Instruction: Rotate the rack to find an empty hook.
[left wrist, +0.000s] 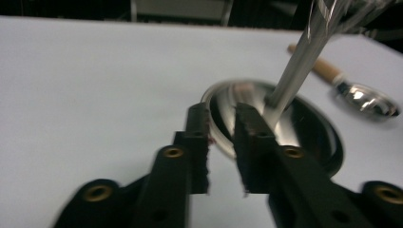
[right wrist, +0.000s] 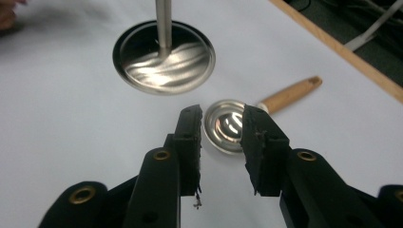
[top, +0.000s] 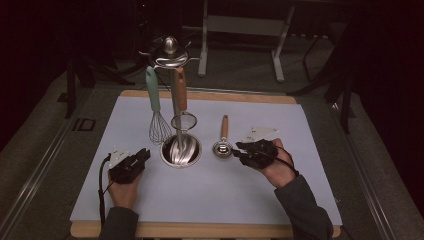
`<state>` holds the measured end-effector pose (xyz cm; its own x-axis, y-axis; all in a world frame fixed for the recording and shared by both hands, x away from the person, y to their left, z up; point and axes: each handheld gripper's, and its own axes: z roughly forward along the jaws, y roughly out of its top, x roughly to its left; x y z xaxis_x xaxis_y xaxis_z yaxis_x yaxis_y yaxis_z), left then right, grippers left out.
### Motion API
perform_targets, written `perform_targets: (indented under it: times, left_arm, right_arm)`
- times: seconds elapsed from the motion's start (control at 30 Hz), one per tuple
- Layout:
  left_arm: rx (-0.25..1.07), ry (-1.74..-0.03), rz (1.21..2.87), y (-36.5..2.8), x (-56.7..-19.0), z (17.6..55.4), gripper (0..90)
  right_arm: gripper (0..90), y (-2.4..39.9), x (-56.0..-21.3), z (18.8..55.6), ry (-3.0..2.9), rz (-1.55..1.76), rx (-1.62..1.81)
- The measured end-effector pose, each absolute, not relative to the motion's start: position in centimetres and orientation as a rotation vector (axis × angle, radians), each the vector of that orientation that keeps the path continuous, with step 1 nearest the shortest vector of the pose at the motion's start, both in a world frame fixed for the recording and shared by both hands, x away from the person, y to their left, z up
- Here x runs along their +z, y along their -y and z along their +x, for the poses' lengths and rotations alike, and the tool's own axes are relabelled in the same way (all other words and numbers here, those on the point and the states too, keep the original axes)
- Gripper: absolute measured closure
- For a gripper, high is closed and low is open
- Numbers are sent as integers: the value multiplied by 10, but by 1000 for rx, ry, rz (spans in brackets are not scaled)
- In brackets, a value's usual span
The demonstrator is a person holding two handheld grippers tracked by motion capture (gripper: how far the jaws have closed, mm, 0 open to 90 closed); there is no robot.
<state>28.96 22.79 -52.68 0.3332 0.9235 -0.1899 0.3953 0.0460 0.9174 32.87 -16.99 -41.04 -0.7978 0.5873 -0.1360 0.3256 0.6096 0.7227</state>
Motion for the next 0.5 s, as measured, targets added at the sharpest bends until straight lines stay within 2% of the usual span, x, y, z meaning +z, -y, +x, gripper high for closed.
perform_targets:
  times: [0.03, 0.1, 0.5]
  left_arm:
    - [632, -1226, 1517, -228, -520, 286, 849]
    - [641, -1210, 1485, -228, -513, 282, 896]
    - [654, -1102, 1334, -223, -471, 265, 900]
  right_arm:
    - [684, 173, -415, 329, -2485, 743, 1000]
    - [684, 175, -421, 330, -2491, 758, 994]
    - [675, 186, -459, 325, -2519, 831, 926]
